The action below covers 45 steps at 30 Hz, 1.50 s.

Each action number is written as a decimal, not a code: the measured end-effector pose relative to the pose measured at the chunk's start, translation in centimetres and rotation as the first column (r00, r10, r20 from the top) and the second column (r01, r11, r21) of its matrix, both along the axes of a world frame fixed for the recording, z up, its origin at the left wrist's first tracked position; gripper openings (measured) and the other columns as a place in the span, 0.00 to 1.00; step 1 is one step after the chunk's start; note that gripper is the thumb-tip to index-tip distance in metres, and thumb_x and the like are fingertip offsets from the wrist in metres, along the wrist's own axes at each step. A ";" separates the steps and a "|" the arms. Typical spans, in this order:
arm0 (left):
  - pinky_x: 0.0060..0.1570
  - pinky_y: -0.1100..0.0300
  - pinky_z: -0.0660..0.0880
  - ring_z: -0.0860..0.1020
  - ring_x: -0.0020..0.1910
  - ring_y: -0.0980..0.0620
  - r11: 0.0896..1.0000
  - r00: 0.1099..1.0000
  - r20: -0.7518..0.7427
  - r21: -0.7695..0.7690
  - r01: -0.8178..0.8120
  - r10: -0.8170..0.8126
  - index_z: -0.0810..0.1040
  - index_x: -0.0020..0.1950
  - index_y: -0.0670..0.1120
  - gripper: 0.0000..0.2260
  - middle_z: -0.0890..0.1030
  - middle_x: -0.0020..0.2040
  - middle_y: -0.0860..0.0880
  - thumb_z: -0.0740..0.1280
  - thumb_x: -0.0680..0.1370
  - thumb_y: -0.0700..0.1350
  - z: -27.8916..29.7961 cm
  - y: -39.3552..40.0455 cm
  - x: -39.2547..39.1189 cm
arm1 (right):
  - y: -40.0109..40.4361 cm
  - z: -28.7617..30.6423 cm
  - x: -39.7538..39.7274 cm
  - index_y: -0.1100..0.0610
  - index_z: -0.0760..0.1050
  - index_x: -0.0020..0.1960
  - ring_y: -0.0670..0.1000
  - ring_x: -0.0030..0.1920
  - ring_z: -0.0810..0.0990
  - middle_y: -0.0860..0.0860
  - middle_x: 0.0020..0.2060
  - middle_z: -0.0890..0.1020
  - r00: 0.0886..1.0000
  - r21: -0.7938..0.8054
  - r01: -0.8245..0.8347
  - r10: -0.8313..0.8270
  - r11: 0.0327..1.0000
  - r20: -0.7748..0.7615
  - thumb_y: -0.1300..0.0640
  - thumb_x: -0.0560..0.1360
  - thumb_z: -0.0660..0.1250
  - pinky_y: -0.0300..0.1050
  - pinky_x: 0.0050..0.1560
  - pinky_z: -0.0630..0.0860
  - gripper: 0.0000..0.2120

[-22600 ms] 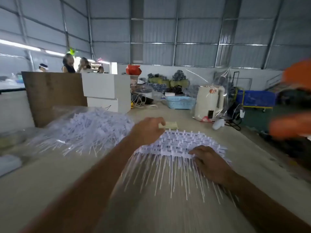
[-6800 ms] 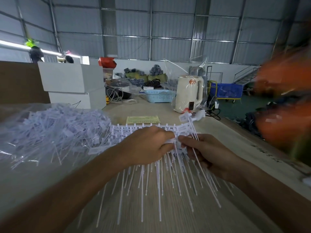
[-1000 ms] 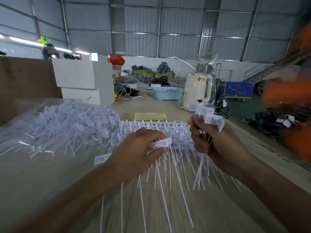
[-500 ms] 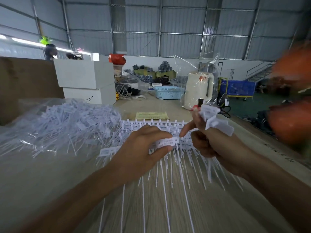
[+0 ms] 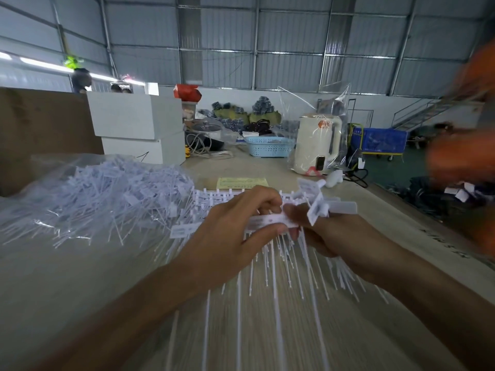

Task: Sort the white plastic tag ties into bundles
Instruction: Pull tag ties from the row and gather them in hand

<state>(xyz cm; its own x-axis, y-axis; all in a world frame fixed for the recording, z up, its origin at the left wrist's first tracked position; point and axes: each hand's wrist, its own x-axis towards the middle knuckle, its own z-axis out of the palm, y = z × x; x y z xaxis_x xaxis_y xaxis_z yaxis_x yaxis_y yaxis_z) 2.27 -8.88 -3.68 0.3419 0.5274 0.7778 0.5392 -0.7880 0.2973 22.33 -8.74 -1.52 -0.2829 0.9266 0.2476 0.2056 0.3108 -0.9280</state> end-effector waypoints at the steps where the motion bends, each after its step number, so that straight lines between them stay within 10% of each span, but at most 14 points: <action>1: 0.52 0.70 0.73 0.78 0.55 0.63 1.000 1.000 -0.014 -0.004 0.005 -0.005 0.74 0.62 0.55 0.12 0.80 0.55 0.60 0.69 0.79 0.52 -0.1 0.1 -0.2 | 0.2 0.0 0.1 0.51 0.75 0.32 0.42 0.21 0.61 0.45 0.22 0.67 0.999 -0.006 0.002 -0.002 1.000 -0.035 0.50 0.79 0.66 0.34 0.23 0.59 0.17; 6: 0.57 0.56 0.74 0.78 0.56 0.51 0.988 0.976 -0.157 0.057 -0.146 0.154 0.79 0.65 0.47 0.16 0.82 0.57 0.51 0.65 0.80 0.52 -0.7 0.6 -0.9 | 0.4 -0.4 0.3 0.50 0.73 0.28 0.46 0.24 0.57 0.49 0.25 0.63 0.986 -0.078 -0.039 0.026 0.996 -0.162 0.46 0.75 0.68 0.36 0.24 0.57 0.18; 12: 0.45 0.54 0.75 0.78 0.45 0.46 0.962 0.946 -0.261 0.242 -0.129 0.192 0.82 0.60 0.42 0.15 0.82 0.48 0.46 0.59 0.83 0.47 -0.3 0.3 -0.9 | -0.6 -0.1 -0.1 0.47 0.73 0.24 0.45 0.22 0.62 0.46 0.21 0.66 0.996 -0.064 -0.048 0.053 0.997 0.075 0.48 0.78 0.68 0.36 0.25 0.63 0.23; 16: 0.43 0.53 0.78 0.79 0.43 0.48 0.979 0.952 -0.283 0.195 -0.062 0.116 0.83 0.59 0.42 0.13 0.84 0.46 0.47 0.61 0.83 0.44 0.1 0.3 -1.0 | -0.5 -0.1 0.3 0.41 0.73 0.37 0.35 0.32 0.78 0.37 0.28 0.79 0.951 0.212 0.012 -0.077 0.977 0.300 0.56 0.81 0.65 0.26 0.35 0.72 0.15; 20: 0.47 0.54 0.80 0.81 0.44 0.52 0.994 0.984 -0.175 0.109 0.007 0.012 0.85 0.52 0.41 0.09 0.85 0.45 0.49 0.65 0.81 0.41 0.1 0.4 -1.2 | -0.7 0.1 0.2 0.36 0.79 0.45 0.47 0.38 0.81 0.41 0.35 0.81 0.905 0.484 -0.133 -0.094 0.865 0.416 0.60 0.78 0.63 0.42 0.42 0.74 0.18; 24: 0.48 0.51 0.77 0.80 0.46 0.48 0.989 0.984 -0.174 0.151 -0.012 0.039 0.84 0.56 0.42 0.10 0.85 0.47 0.49 0.65 0.82 0.44 0.2 0.4 -1.0 | -0.3 0.2 0.5 0.61 0.82 0.47 0.45 0.32 0.79 0.50 0.33 0.83 0.964 0.264 -0.121 0.050 0.957 0.261 0.64 0.82 0.62 0.42 0.36 0.73 0.10; 28: 0.43 0.46 0.76 0.79 0.44 0.42 0.949 0.931 -0.344 0.316 -0.012 0.126 0.84 0.57 0.39 0.11 0.84 0.48 0.44 0.65 0.80 0.42 0.6 0.5 -1.2 | -0.5 0.5 0.9 0.51 0.72 0.29 0.44 0.25 0.66 0.49 0.24 0.74 0.950 0.127 -0.177 0.136 0.976 0.281 0.52 0.82 0.62 0.34 0.31 0.66 0.22; 34: 0.41 0.44 0.75 0.79 0.46 0.42 0.919 0.892 -0.418 0.395 0.007 0.172 0.84 0.57 0.40 0.11 0.83 0.49 0.44 0.66 0.80 0.43 1.2 0.5 -1.4 | 0.8 -0.2 0.9 0.51 0.76 0.46 0.51 0.42 0.80 0.50 0.42 0.82 0.934 0.414 -0.117 -0.041 0.903 0.354 0.58 0.77 0.65 0.44 0.47 0.75 0.04; 38: 0.43 0.45 0.75 0.79 0.45 0.43 0.936 0.931 -0.352 0.349 0.041 0.091 0.84 0.56 0.39 0.10 0.84 0.49 0.44 0.66 0.80 0.40 1.1 0.5 -1.4 | 2.0 -0.7 1.9 0.46 0.76 0.46 0.46 0.39 0.80 0.41 0.42 0.82 0.938 0.522 -0.044 -0.145 0.852 0.315 0.61 0.78 0.62 0.43 0.39 0.78 0.11; 42: 0.45 0.47 0.75 0.78 0.46 0.45 0.938 0.951 -0.308 0.335 0.087 0.022 0.83 0.57 0.39 0.11 0.83 0.49 0.44 0.64 0.81 0.42 0.2 0.2 -0.6 | 4.9 1.0 6.9 0.51 0.74 0.35 0.45 0.25 0.68 0.46 0.24 0.74 0.921 0.192 0.387 -0.370 0.902 -0.122 0.64 0.83 0.57 0.40 0.27 0.63 0.20; 45: 0.48 0.49 0.76 0.78 0.48 0.45 0.964 0.983 -0.181 0.265 0.010 0.040 0.83 0.60 0.39 0.13 0.82 0.50 0.45 0.66 0.80 0.45 0.0 0.6 -0.6 | 5.0 0.8 7.1 0.55 0.70 0.37 0.47 0.23 0.67 0.49 0.23 0.71 0.966 0.091 0.254 -0.249 0.963 -0.069 0.56 0.84 0.58 0.40 0.24 0.65 0.17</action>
